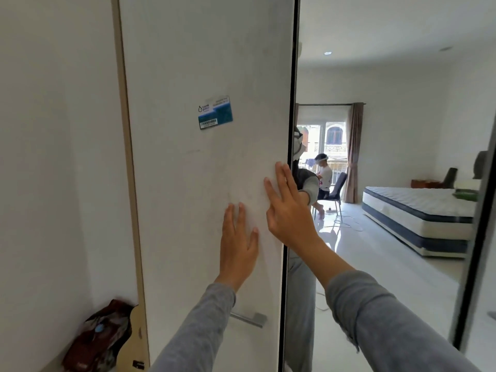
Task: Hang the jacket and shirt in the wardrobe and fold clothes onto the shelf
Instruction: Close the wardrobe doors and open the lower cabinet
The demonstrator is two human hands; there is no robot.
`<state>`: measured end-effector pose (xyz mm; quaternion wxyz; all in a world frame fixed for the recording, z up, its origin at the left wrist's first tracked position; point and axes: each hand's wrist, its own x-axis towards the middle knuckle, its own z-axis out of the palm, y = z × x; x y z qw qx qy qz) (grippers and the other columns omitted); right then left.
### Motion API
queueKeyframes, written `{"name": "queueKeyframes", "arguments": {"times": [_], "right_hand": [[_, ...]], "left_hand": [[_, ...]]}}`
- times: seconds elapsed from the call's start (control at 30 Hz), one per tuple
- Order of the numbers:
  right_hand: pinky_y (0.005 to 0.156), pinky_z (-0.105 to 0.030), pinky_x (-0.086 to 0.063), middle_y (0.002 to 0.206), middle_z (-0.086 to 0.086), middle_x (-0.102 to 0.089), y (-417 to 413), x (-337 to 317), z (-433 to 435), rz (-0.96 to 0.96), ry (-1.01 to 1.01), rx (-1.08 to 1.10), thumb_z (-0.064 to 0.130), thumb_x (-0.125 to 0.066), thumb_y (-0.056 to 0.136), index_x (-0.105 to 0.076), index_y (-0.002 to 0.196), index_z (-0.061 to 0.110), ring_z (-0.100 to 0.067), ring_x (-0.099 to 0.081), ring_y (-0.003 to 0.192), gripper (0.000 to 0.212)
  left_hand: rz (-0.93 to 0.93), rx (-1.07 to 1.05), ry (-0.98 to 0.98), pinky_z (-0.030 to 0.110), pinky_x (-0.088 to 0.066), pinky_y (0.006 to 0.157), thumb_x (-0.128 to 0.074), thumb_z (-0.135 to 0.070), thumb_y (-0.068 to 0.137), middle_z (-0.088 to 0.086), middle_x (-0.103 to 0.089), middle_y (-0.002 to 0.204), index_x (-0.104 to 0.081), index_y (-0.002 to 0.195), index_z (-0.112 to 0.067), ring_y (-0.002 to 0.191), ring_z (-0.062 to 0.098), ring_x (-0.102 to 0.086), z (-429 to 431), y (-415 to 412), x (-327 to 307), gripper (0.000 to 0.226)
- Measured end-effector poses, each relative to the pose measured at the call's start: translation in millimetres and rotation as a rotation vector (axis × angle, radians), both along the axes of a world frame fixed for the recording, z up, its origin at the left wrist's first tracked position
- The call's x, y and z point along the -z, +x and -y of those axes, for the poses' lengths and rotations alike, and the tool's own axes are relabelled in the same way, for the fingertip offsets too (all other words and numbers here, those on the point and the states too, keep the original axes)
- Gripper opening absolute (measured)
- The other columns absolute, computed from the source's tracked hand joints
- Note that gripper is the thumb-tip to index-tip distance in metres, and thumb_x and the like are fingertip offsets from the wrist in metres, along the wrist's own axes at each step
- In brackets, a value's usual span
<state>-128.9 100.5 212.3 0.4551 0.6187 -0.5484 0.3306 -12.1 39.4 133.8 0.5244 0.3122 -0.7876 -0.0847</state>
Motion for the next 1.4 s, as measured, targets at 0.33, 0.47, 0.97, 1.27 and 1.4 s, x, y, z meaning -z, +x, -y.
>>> {"name": "queueKeyframes", "arguments": {"times": [0.33, 0.47, 0.97, 1.27, 1.4], "right_hand": [[0.114, -0.047, -0.026, 0.153, -0.025, -0.016, -44.4, 20.9, 48.8, 0.027, 0.084, 0.099, 0.021, -0.037, 0.087, -0.021, 0.144, -0.008, -0.032, -0.008, 0.145, 0.066], [0.116, -0.045, -0.021, 0.155, -0.019, -0.007, -56.9, 31.6, 67.5, 0.043, 0.045, 0.094, 0.025, -0.038, 0.09, -0.012, 0.146, -0.005, -0.028, -0.004, 0.146, 0.068], [0.119, -0.043, -0.014, 0.153, -0.021, -0.01, -67.7, 43.5, 117.6, 0.071, -0.121, 0.172, 0.036, -0.036, 0.092, -0.013, 0.145, -0.003, -0.027, -0.003, 0.145, 0.07], [0.118, -0.044, -0.017, 0.153, -0.023, -0.015, -63.9, 42.6, 111.0, 0.096, -0.062, 0.178, 0.034, -0.041, 0.093, -0.018, 0.144, -0.006, -0.03, -0.007, 0.145, 0.069], [0.117, -0.045, -0.018, 0.155, -0.023, -0.01, -60.2, 41.1, 103.9, 0.138, 0.021, 0.175, 0.035, -0.038, 0.095, -0.014, 0.146, -0.005, -0.03, -0.005, 0.145, 0.069]], "left_hand": [[0.135, -0.129, -0.227, 0.033, -0.002, 0.119, -0.027, -0.029, 0.099, 0.004, -0.003, 0.159, -0.005, 0.151, -0.018, 0.147, 0.017, -0.002, 62.0, -30.0, 21.4, 0.057], [0.171, -0.167, -0.27, 0.039, -0.007, 0.119, -0.026, -0.029, 0.099, 0.008, -0.005, 0.159, -0.01, 0.151, -0.012, 0.147, 0.022, -0.005, 79.3, -40.3, 30.6, 0.057], [0.036, -0.311, -0.531, 0.039, -0.004, 0.119, -0.019, -0.035, 0.098, 0.004, 0.005, 0.159, -0.004, 0.151, -0.015, 0.147, 0.021, -0.003, 138.5, -71.9, 53.3, 0.059], [0.075, -0.3, -0.478, 0.04, -0.006, 0.119, -0.021, -0.034, 0.098, 0.005, 0.006, 0.159, -0.001, 0.151, -0.014, 0.147, 0.022, -0.003, 130.5, -69.1, 52.0, 0.06], [0.19, -0.296, -0.433, 0.04, -0.006, 0.119, -0.025, -0.034, 0.099, 0.009, 0.005, 0.159, 0.001, 0.151, -0.012, 0.146, 0.025, -0.004, 118.9, -59.3, 46.2, 0.062]]}}
